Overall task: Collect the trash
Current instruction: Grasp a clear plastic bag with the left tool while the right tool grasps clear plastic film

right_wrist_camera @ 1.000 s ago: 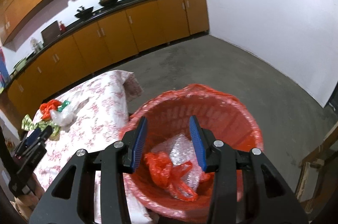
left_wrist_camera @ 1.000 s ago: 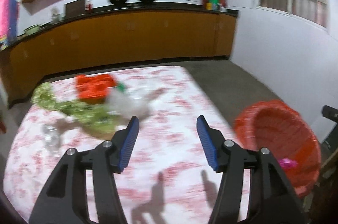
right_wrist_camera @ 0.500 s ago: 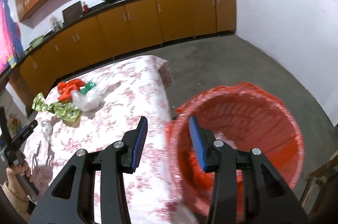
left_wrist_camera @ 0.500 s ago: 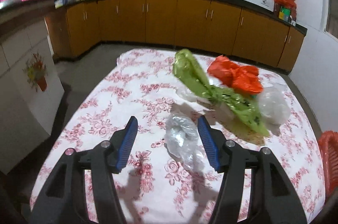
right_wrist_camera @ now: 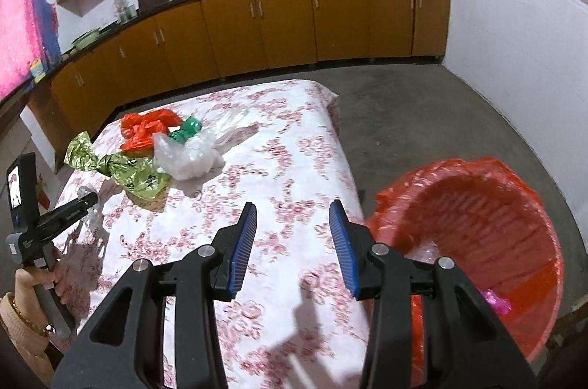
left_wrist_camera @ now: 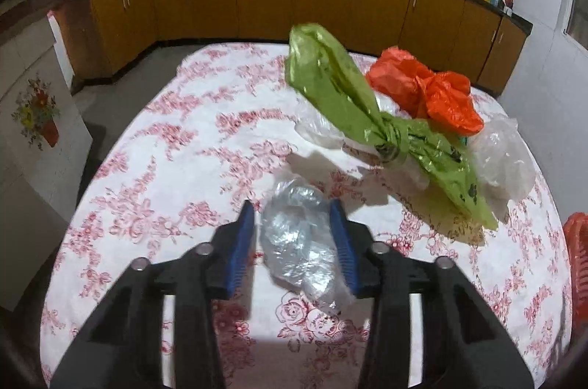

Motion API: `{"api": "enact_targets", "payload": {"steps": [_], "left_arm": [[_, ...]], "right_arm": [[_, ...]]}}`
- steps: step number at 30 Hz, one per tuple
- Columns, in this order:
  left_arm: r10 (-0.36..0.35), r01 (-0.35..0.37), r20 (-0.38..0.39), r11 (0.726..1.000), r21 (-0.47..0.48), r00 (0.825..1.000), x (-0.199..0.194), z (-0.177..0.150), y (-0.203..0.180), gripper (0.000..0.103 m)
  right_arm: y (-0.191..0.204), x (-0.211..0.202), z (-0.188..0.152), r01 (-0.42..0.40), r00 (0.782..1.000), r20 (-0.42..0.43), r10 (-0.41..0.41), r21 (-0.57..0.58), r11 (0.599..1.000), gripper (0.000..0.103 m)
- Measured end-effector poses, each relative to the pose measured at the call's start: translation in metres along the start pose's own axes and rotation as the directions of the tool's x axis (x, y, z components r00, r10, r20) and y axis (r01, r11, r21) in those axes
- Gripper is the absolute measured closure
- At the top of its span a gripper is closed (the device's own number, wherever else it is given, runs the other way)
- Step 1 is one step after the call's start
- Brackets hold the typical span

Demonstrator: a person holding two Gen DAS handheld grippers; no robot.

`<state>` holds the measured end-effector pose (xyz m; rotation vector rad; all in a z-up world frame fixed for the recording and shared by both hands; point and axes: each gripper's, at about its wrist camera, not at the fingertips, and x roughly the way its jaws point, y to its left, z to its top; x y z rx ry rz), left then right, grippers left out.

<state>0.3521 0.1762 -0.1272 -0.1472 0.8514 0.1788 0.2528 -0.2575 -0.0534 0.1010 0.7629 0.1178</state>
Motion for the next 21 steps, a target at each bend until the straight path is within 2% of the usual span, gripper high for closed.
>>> {"api": "enact_targets", "payload": {"steps": [1, 6, 11, 17, 21], "left_arm": [[-0.005, 0.005, -0.012, 1.000, -0.001, 1.000, 0.002, 0.000, 0.000, 0.073], [-0.026, 0.026, -0.008, 1.000, -0.014, 1.000, 0.001, -0.001, 0.006, 0.079], [-0.013, 0.013, 0.033, 1.000, -0.003, 0.999, -0.013, -0.003, 0.012, 0.079], [0.011, -0.010, 0.110, 1.000, -0.008, 0.994, -0.042, -0.001, 0.021, 0.079], [0.006, -0.005, 0.147, 1.000, -0.010, 0.989, -0.058, -0.001, 0.022, 0.079]], "right_arm": [[0.004, 0.003, 0.001, -0.006, 1.000, -0.003, 0.006, -0.006, 1.000, 0.060], [0.025, 0.020, 0.006, -0.029, 1.000, -0.013, 0.028, -0.036, 0.999, 0.060], [0.051, 0.050, 0.020, -0.074, 0.997, -0.022, 0.073, -0.050, 0.996, 0.060], [0.087, 0.092, 0.045, -0.135, 0.990, -0.045, 0.134, -0.012, 0.991, 0.060], [0.107, 0.104, 0.052, -0.180, 0.983, -0.040, 0.179, -0.015, 0.984, 0.061]]}}
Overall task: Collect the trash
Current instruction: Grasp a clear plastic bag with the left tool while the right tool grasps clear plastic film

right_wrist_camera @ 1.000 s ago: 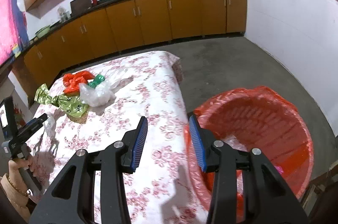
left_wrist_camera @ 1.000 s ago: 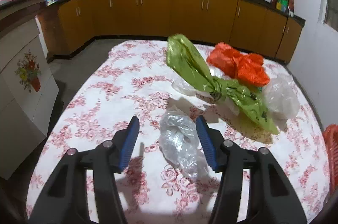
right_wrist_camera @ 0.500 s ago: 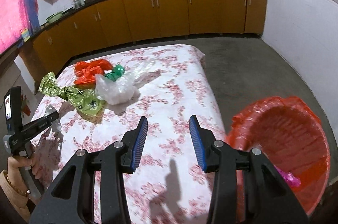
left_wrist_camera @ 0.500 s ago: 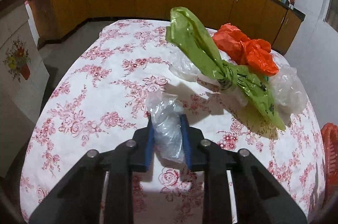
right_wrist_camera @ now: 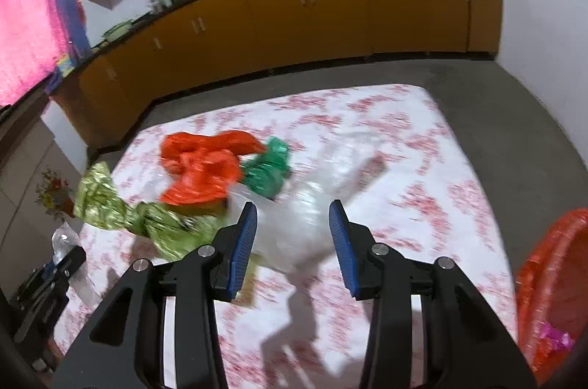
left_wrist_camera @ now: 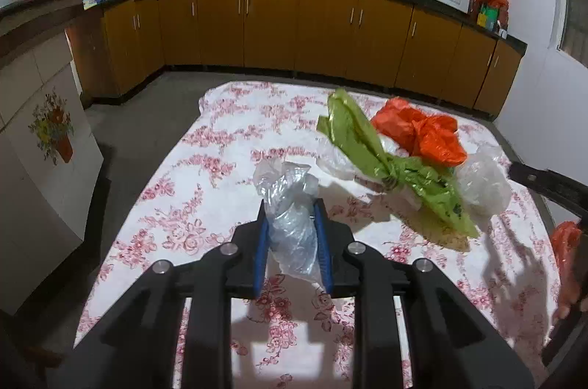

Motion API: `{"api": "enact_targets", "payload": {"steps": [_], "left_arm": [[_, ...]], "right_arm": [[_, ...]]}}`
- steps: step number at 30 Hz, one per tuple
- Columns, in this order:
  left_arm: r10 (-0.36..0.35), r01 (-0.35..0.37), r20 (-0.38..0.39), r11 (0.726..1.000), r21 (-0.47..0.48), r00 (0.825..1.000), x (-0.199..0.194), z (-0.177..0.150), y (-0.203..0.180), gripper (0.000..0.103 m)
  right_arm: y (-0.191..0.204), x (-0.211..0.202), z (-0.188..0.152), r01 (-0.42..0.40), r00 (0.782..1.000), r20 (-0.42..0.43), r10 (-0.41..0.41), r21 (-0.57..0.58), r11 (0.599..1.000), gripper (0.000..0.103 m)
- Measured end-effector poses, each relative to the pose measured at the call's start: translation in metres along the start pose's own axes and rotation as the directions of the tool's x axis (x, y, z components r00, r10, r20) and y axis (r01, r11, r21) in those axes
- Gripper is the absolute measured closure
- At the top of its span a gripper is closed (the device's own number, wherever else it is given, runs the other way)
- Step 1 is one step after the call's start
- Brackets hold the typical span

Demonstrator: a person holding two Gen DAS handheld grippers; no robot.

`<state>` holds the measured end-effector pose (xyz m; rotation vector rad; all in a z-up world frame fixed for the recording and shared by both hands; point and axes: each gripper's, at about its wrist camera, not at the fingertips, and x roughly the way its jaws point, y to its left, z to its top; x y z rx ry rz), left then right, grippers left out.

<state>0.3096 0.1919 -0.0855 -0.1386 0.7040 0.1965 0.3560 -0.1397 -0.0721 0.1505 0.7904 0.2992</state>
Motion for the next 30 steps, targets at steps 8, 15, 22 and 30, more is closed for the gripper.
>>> {"api": "enact_targets", "payload": {"steps": [8, 15, 22, 30], "left_arm": [[-0.022, 0.022, 0.039, 1.000, 0.022, 0.999, -0.018, 0.005, -0.007, 0.079], [-0.035, 0.034, 0.035, 0.999, 0.027, 0.999, -0.022, 0.004, -0.013, 0.079], [-0.078, 0.076, 0.045, 0.996, 0.044, 0.996, -0.032, 0.003, -0.032, 0.079], [-0.142, 0.137, 0.054, 0.988, 0.077, 0.988, -0.047, 0.003, -0.064, 0.079]], "right_arm": [[0.014, 0.017, -0.013, -0.010, 0.999, -0.043, 0.007, -0.068, 0.998, 0.081], [-0.007, -0.008, -0.019, 0.001, 1.000, -0.024, -0.002, -0.031, 1.000, 0.101], [-0.039, -0.059, -0.036, 0.030, 0.999, 0.012, -0.030, 0.001, 1.000, 0.101], [-0.066, -0.116, -0.051, 0.053, 0.997, 0.057, -0.055, 0.034, 0.998, 0.101]]}}
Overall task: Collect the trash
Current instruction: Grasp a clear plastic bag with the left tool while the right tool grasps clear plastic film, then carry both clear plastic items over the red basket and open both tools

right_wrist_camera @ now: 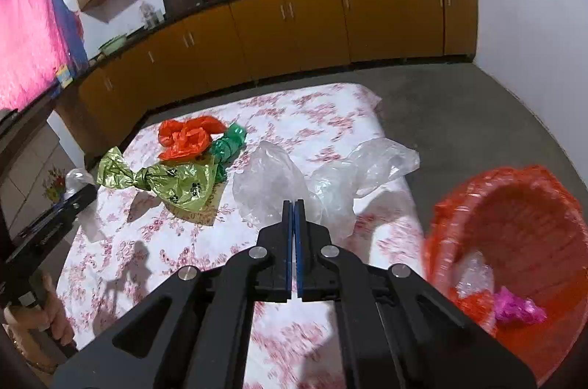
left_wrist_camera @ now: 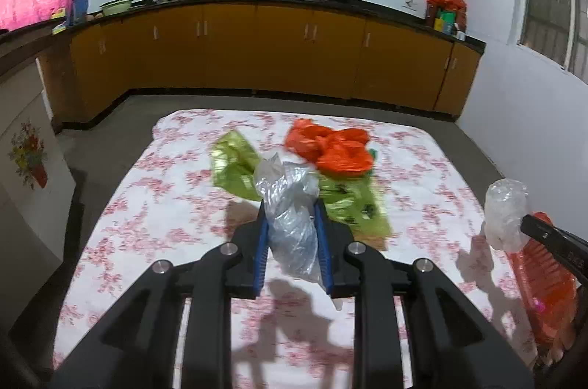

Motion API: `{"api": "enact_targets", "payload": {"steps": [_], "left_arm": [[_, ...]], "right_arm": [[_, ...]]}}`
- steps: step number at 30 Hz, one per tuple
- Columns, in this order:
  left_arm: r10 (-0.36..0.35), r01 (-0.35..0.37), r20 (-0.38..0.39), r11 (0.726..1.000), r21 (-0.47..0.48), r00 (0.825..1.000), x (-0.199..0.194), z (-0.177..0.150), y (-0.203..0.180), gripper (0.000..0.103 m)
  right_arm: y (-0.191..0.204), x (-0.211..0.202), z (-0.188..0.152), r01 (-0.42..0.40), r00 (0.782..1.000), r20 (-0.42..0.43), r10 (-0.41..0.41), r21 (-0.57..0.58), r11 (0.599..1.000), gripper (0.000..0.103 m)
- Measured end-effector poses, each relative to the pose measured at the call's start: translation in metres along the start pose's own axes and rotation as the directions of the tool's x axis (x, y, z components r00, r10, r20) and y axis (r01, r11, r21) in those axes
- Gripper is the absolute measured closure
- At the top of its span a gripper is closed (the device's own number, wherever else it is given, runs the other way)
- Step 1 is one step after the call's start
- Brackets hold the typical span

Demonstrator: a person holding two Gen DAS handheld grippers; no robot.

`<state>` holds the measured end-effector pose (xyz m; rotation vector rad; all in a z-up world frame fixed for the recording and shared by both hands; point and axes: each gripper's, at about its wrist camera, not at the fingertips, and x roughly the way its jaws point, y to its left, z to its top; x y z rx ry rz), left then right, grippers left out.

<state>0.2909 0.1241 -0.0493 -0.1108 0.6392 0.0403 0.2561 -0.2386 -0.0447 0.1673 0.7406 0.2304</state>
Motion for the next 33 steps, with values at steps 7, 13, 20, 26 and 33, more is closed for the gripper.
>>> {"api": "enact_targets", "payload": {"steps": [7, 13, 20, 26, 33], "left_arm": [[-0.057, 0.056, 0.015, 0.997, 0.049, 0.998, -0.012, 0.002, -0.037, 0.079], [-0.109, 0.106, 0.022, 0.990, 0.089, 0.994, -0.021, 0.002, -0.068, 0.079], [-0.181, 0.178, 0.015, 0.976, 0.125, 0.983, -0.029, 0.001, -0.105, 0.079], [-0.257, 0.254, -0.004, 0.954, 0.159, 0.966, -0.033, -0.005, -0.144, 0.079], [-0.353, 0.354, -0.042, 0.912, 0.207, 0.935, -0.033, -0.016, -0.191, 0.079]], "right_arm": [[-0.022, -0.040, -0.001, 0.023, 0.999, 0.046, -0.025, 0.030, 0.999, 0.101], [-0.039, -0.065, -0.003, 0.052, 0.995, 0.078, -0.056, 0.056, 0.997, 0.101], [-0.066, -0.096, -0.011, 0.096, 0.987, 0.120, -0.109, 0.110, 0.989, 0.101], [-0.090, -0.115, -0.018, 0.151, 0.976, 0.137, -0.172, 0.151, 0.977, 0.101], [-0.113, -0.131, -0.026, 0.198, 0.962, 0.147, -0.228, 0.194, 0.961, 0.101]]}}
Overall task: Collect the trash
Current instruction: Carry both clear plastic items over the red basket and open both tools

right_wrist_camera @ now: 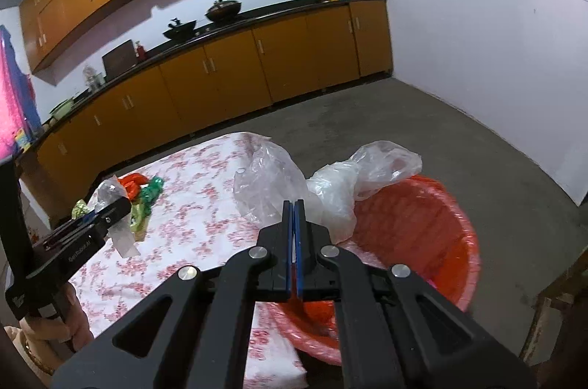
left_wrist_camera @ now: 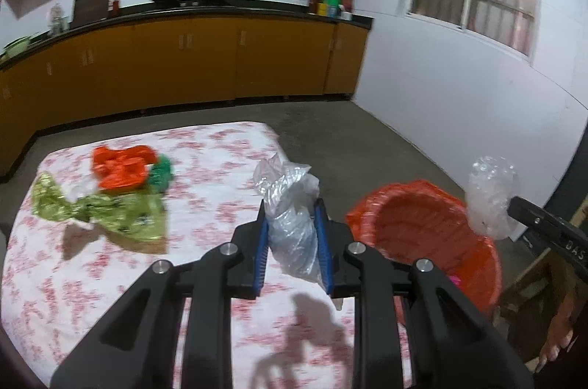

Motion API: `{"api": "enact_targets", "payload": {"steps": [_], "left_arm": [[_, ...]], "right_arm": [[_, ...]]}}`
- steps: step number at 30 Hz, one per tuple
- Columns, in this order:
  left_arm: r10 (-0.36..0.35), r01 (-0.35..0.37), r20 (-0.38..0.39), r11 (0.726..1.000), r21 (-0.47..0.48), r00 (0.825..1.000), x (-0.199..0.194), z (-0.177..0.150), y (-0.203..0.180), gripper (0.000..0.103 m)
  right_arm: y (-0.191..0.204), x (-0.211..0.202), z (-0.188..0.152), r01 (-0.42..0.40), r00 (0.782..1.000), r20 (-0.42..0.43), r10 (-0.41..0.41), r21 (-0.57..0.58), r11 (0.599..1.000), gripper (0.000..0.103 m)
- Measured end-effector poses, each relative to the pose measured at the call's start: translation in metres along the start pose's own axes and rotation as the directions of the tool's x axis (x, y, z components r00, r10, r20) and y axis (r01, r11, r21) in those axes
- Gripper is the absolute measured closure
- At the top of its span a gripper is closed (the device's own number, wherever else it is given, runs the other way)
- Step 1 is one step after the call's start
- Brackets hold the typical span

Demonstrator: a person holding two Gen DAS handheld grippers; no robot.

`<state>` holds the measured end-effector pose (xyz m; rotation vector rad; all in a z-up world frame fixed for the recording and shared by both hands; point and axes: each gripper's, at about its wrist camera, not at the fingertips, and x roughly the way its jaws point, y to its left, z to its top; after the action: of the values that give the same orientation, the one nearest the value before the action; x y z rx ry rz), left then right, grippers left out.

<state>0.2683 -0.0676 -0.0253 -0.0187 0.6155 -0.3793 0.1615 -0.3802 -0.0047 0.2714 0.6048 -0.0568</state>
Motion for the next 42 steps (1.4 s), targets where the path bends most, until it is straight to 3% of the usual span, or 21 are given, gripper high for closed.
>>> {"api": "enact_targets", "payload": {"steps": [13, 23, 32, 35, 38, 40, 42], "left_arm": [[-0.123, 0.125, -0.032, 0.990, 0.070, 0.992, 0.025, -0.001, -0.055, 0.079], [-0.215, 0.224, -0.084, 0.968, 0.110, 0.973, 0.051, -0.007, -0.094, 0.079], [-0.257, 0.275, -0.137, 0.952, 0.136, 0.957, 0.082, -0.013, -0.126, 0.078], [-0.261, 0.282, -0.156, 0.950, 0.135, 0.953, 0.092, -0.017, -0.130, 0.071], [-0.251, 0.274, -0.169, 0.952, 0.134, 0.953, 0.098, -0.022, -0.130, 0.062], [-0.240, 0.264, -0.175, 0.956, 0.128, 0.955, 0.100, -0.025, -0.125, 0.058], [-0.223, 0.247, -0.177, 0.961, 0.121, 0.958, 0.101, -0.027, -0.117, 0.057]], "right_arm": [[-0.036, -0.004, -0.009, 0.053, 0.999, -0.006, -0.053, 0.060, 0.997, 0.101], [-0.060, -0.006, -0.009, 0.045, 0.999, 0.009, -0.046, 0.114, 0.992, 0.101], [-0.082, 0.003, -0.009, 0.036, 0.999, 0.008, -0.038, 0.155, 0.987, 0.101], [-0.088, 0.004, -0.011, 0.029, 1.000, 0.007, -0.030, 0.167, 0.985, 0.100], [-0.091, 0.007, -0.014, 0.035, 0.999, -0.005, -0.034, 0.181, 0.983, 0.094], [-0.096, 0.007, -0.016, 0.044, 0.999, -0.007, -0.043, 0.190, 0.981, 0.070], [-0.099, 0.006, -0.017, 0.054, 0.999, -0.001, -0.054, 0.195, 0.979, 0.065]]}}
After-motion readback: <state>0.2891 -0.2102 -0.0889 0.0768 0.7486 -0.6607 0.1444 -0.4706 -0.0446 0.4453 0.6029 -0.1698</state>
